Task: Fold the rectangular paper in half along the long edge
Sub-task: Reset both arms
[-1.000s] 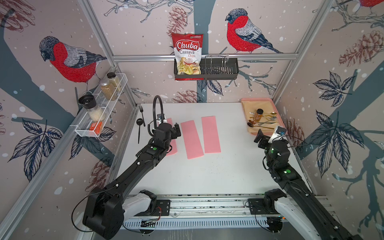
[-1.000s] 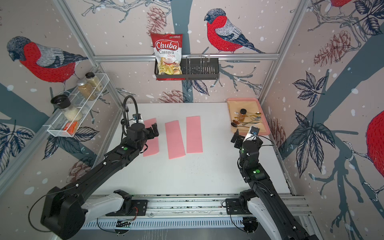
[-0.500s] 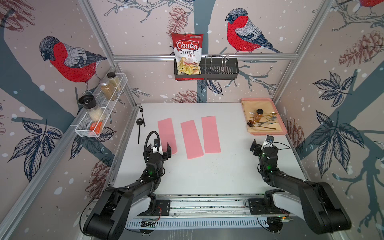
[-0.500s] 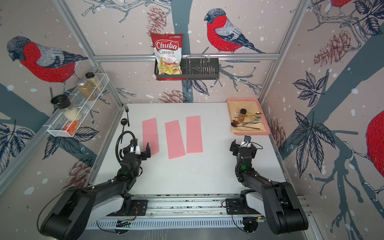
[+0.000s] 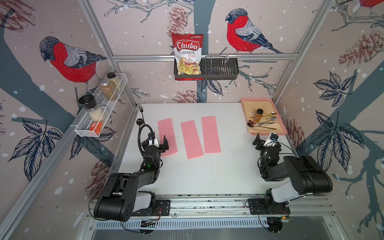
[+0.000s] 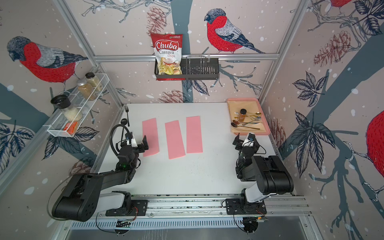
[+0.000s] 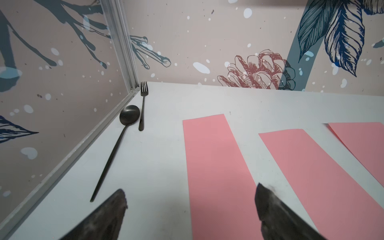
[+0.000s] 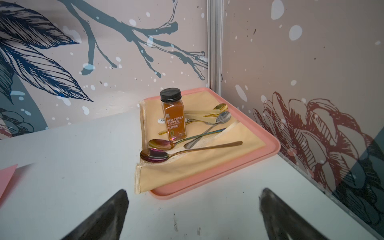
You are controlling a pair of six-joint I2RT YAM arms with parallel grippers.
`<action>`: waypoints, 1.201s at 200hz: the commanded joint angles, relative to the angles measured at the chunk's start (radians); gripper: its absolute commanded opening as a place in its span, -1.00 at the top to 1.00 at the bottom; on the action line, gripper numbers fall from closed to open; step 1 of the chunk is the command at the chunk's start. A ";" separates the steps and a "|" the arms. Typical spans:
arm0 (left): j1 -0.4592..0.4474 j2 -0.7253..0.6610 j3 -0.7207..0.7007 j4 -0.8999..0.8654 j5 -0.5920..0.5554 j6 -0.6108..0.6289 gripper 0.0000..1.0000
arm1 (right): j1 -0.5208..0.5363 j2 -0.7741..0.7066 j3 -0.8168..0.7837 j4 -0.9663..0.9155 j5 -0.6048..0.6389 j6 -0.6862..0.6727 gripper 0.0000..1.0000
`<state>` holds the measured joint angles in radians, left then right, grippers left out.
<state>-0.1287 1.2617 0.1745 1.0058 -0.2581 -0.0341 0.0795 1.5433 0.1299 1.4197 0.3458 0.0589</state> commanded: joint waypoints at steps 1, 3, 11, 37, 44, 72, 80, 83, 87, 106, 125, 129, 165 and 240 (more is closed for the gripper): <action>0.021 -0.020 -0.021 0.096 -0.029 0.039 -0.97 | 0.002 0.003 -0.004 0.070 -0.024 -0.008 -1.00; 0.023 -0.012 -0.025 0.114 -0.021 0.036 -0.97 | 0.003 0.005 -0.004 0.072 -0.024 -0.008 -1.00; 0.035 0.030 -0.032 0.191 0.011 0.026 -0.97 | 0.002 0.007 0.001 0.071 -0.025 -0.010 -1.00; 0.058 0.185 0.021 0.281 0.068 0.064 -0.96 | -0.001 0.005 -0.001 0.066 -0.026 -0.004 -1.00; 0.067 0.236 0.033 0.297 0.076 0.054 -0.96 | -0.002 0.004 -0.001 0.066 -0.027 -0.003 -1.00; 0.095 0.262 0.014 0.334 0.096 0.028 -0.97 | -0.006 0.003 -0.001 0.065 -0.027 0.001 -1.00; 0.094 0.273 0.014 0.348 0.109 0.033 -0.96 | -0.006 0.004 0.000 0.063 -0.027 0.001 -1.00; 0.094 0.282 0.011 0.367 0.116 0.037 -0.96 | -0.006 0.003 0.003 0.060 -0.025 0.002 -1.00; 0.095 0.296 0.008 0.395 0.122 0.039 -0.96 | -0.006 0.003 0.005 0.056 -0.025 0.003 -1.00; 0.096 0.288 0.022 0.355 0.112 0.033 -0.97 | -0.013 0.001 0.031 0.003 -0.046 0.003 -1.00; 0.097 0.290 0.055 0.298 0.099 0.029 -0.96 | -0.018 0.001 0.036 -0.009 -0.056 0.004 -1.00; 0.097 0.290 0.057 0.297 0.099 0.030 -0.96 | -0.018 0.001 0.036 -0.008 -0.056 0.004 -1.00; 0.097 0.294 0.055 0.311 0.101 0.034 -0.96 | -0.018 0.001 0.036 -0.010 -0.056 0.004 -1.00; 0.092 0.295 0.054 0.309 0.097 0.036 -0.96 | -0.017 0.001 0.036 -0.010 -0.053 0.004 -1.00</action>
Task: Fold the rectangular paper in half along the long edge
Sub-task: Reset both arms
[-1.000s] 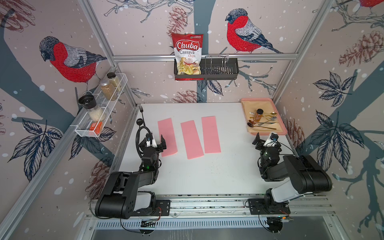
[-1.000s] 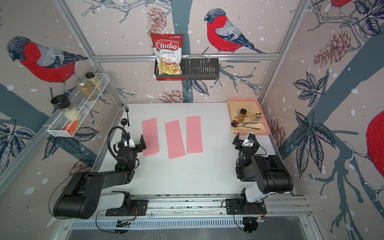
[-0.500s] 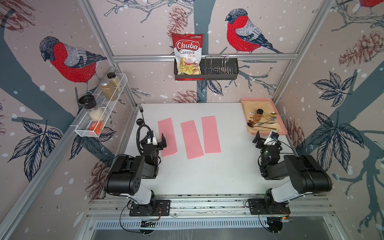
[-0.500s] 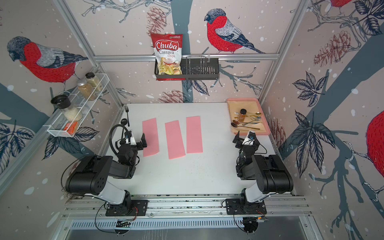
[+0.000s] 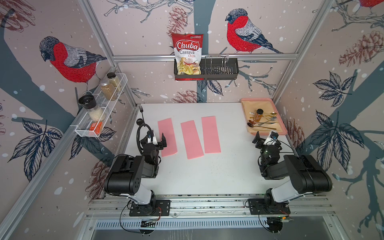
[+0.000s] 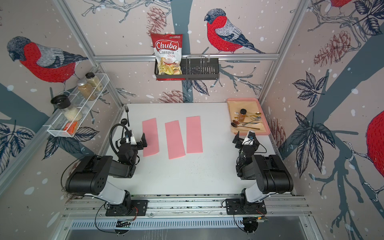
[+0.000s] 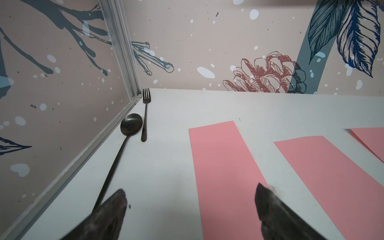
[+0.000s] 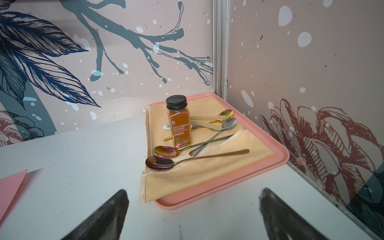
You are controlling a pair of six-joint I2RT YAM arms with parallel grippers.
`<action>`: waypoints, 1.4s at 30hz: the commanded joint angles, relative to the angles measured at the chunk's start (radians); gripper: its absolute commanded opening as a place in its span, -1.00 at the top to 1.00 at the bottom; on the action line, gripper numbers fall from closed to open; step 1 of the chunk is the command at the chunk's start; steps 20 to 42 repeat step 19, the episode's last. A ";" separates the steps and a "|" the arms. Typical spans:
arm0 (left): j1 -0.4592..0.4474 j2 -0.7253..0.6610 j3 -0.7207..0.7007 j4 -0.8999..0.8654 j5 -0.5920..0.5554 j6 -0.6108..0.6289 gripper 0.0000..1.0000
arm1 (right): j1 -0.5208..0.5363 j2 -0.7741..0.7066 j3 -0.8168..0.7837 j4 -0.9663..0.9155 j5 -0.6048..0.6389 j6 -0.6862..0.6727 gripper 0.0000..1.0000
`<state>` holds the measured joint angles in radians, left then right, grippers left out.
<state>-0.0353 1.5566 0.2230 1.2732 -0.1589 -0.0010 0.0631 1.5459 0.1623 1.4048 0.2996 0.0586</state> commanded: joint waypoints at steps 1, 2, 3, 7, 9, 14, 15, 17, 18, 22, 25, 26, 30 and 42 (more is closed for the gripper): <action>-0.001 0.000 0.006 0.042 -0.002 0.002 -0.96 | 0.000 -0.001 0.003 0.005 -0.007 0.004 -1.00; -0.001 0.003 0.009 0.040 -0.003 0.002 -0.97 | 0.000 -0.001 0.003 0.005 -0.007 0.004 -1.00; 0.000 0.003 0.011 0.037 -0.002 0.002 -0.96 | 0.000 -0.001 0.003 0.005 -0.007 0.004 -1.00; -0.001 0.007 0.018 0.026 -0.002 0.004 -0.97 | 0.003 -0.001 0.003 0.005 -0.005 0.001 -1.00; -0.001 0.008 0.021 0.024 -0.002 0.004 -0.97 | 0.003 -0.002 0.003 0.005 -0.005 0.001 -1.00; -0.001 0.010 0.023 0.020 0.000 0.002 -0.97 | 0.003 -0.002 0.003 0.005 -0.004 0.001 -1.00; -0.001 0.007 0.020 0.023 0.001 0.002 -0.97 | 0.004 -0.001 0.003 0.005 -0.004 0.001 -1.00; -0.001 0.004 0.015 0.031 0.001 0.002 -0.97 | 0.004 0.000 0.005 0.005 -0.001 0.000 -1.00; -0.001 0.000 0.006 0.042 0.001 0.003 -0.97 | 0.006 -0.001 0.006 0.003 0.001 0.000 -1.00; 0.000 0.000 0.005 0.044 0.002 0.004 -0.97 | 0.007 0.000 0.006 0.002 0.004 0.000 -1.00; 0.000 0.000 0.005 0.044 0.002 0.004 -0.97 | 0.007 0.000 0.006 0.002 0.004 0.000 -1.00; 0.000 0.000 0.005 0.044 0.002 0.004 -0.97 | 0.007 0.000 0.006 0.002 0.004 0.000 -1.00; 0.000 0.000 0.005 0.044 0.002 0.004 -0.97 | 0.007 0.000 0.006 0.002 0.004 0.000 -1.00; 0.000 0.000 0.005 0.044 0.002 0.004 -0.97 | 0.007 0.000 0.006 0.002 0.004 0.000 -1.00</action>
